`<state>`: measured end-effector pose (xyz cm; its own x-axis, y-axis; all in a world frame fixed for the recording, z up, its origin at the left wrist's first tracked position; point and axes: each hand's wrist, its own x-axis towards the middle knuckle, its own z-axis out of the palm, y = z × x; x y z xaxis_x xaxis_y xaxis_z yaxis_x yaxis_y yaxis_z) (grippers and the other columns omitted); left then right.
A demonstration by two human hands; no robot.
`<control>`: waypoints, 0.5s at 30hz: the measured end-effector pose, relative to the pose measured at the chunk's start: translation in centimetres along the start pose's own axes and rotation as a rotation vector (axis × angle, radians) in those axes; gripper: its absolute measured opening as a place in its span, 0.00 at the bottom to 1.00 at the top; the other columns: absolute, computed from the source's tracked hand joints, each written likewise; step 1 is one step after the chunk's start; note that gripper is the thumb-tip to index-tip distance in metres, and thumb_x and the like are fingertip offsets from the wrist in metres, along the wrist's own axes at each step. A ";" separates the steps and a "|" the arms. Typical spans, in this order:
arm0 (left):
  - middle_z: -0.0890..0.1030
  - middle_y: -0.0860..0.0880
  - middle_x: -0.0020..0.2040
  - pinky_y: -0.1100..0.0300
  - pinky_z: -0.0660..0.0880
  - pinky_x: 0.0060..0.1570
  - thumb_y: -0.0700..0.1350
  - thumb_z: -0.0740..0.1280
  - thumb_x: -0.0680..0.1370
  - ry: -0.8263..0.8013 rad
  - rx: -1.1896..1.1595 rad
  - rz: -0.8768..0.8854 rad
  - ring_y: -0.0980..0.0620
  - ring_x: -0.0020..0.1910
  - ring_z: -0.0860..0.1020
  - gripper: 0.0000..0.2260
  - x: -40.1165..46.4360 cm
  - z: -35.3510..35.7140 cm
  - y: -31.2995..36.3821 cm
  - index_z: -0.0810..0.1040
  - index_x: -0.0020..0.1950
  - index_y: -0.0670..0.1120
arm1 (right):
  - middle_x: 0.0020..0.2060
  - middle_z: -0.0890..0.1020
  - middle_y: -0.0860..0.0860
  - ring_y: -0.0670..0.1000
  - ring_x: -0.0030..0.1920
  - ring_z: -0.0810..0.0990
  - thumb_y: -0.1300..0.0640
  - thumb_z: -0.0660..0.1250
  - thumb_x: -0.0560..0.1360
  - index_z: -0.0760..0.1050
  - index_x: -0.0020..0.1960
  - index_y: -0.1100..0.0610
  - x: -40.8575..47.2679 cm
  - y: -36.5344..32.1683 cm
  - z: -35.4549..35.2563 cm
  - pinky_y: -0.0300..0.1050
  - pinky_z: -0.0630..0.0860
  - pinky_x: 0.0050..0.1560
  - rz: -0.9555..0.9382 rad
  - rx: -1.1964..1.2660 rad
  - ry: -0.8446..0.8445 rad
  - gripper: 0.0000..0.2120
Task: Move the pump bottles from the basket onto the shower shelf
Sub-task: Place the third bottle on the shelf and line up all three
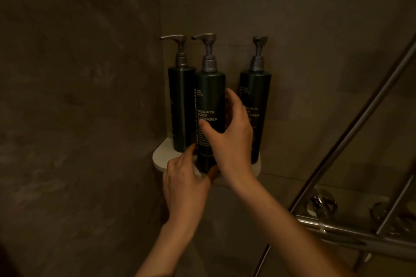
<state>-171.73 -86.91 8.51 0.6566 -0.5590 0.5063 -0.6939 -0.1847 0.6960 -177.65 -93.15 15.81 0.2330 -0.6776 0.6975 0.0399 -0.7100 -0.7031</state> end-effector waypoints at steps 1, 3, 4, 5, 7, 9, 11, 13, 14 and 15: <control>0.78 0.50 0.61 0.50 0.71 0.60 0.56 0.67 0.70 0.003 0.008 0.009 0.51 0.62 0.71 0.30 0.1 0.0 0.0 0.68 0.71 0.52 | 0.66 0.70 0.44 0.37 0.65 0.66 0.57 0.72 0.71 0.59 0.73 0.49 -0.2 0.2 0.2 0.35 0.66 0.65 -0.007 -0.019 0.013 0.35; 0.79 0.49 0.61 0.50 0.70 0.60 0.54 0.66 0.70 0.014 0.031 0.035 0.50 0.62 0.72 0.28 0.3 0.1 0.1 0.68 0.70 0.51 | 0.67 0.68 0.45 0.34 0.64 0.62 0.57 0.71 0.72 0.57 0.74 0.50 -0.3 0.5 0.6 0.25 0.60 0.60 -0.015 -0.058 0.030 0.36; 0.79 0.49 0.61 0.51 0.69 0.60 0.52 0.66 0.72 0.017 0.045 0.048 0.49 0.62 0.72 0.27 0.5 0.2 0.1 0.68 0.71 0.51 | 0.69 0.66 0.45 0.34 0.64 0.61 0.57 0.70 0.73 0.55 0.74 0.50 -0.4 0.6 0.7 0.24 0.57 0.60 -0.015 -0.076 0.028 0.36; 0.78 0.49 0.62 0.52 0.68 0.60 0.49 0.67 0.74 0.016 0.063 0.059 0.49 0.62 0.71 0.26 0.6 0.3 0.1 0.67 0.71 0.51 | 0.70 0.65 0.46 0.36 0.66 0.60 0.57 0.69 0.74 0.54 0.75 0.50 -0.4 0.7 0.9 0.26 0.56 0.61 -0.015 -0.086 0.023 0.36; 0.77 0.48 0.63 0.53 0.68 0.61 0.46 0.67 0.75 0.001 0.102 0.067 0.48 0.63 0.70 0.27 0.9 0.4 0.2 0.64 0.73 0.50 | 0.72 0.62 0.47 0.41 0.70 0.60 0.57 0.66 0.75 0.51 0.76 0.51 -0.6 0.9 1.3 0.34 0.56 0.66 -0.010 -0.088 0.019 0.35; 0.77 0.47 0.64 0.53 0.68 0.61 0.45 0.67 0.76 -0.013 0.120 0.068 0.48 0.63 0.70 0.27 1.2 0.6 0.2 0.63 0.73 0.49 | 0.73 0.61 0.48 0.44 0.72 0.59 0.58 0.65 0.76 0.50 0.76 0.51 -0.6 1.0 1.7 0.38 0.56 0.68 -0.001 -0.092 0.036 0.35; 0.76 0.46 0.63 0.52 0.69 0.61 0.45 0.66 0.76 -0.019 0.114 0.076 0.47 0.63 0.70 0.26 1.5 0.7 0.3 0.64 0.73 0.48 | 0.73 0.61 0.49 0.45 0.72 0.59 0.58 0.65 0.76 0.50 0.76 0.52 -0.5 1.0 2.0 0.39 0.56 0.69 0.010 -0.103 0.054 0.34; 0.76 0.46 0.64 0.51 0.68 0.62 0.45 0.66 0.76 -0.030 0.100 0.085 0.47 0.64 0.70 0.26 1.8 0.7 0.3 0.64 0.73 0.48 | 0.73 0.61 0.49 0.46 0.72 0.59 0.59 0.64 0.76 0.49 0.76 0.53 -0.3 0.9 2.1 0.39 0.55 0.69 0.019 -0.113 0.053 0.34; 0.76 0.47 0.64 0.51 0.68 0.62 0.45 0.66 0.76 -0.036 0.093 0.088 0.48 0.64 0.70 0.26 1.9 0.6 0.3 0.65 0.73 0.48 | 0.73 0.60 0.49 0.46 0.73 0.58 0.59 0.64 0.77 0.49 0.76 0.53 -0.3 0.9 2.0 0.39 0.55 0.69 0.022 -0.112 0.045 0.34; 0.75 0.47 0.65 0.50 0.68 0.63 0.45 0.66 0.76 -0.044 0.084 0.091 0.48 0.65 0.70 0.26 1.9 0.4 0.2 0.64 0.73 0.48 | 0.74 0.60 0.49 0.46 0.73 0.58 0.59 0.64 0.77 0.49 0.76 0.53 -0.3 0.9 1.9 0.39 0.54 0.69 0.025 -0.105 0.032 0.34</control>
<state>-170.74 -88.33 9.46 0.5777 -0.6108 0.5415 -0.7734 -0.1976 0.6023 -175.84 -93.24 14.70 0.2011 -0.6999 0.6853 -0.0677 -0.7079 -0.7031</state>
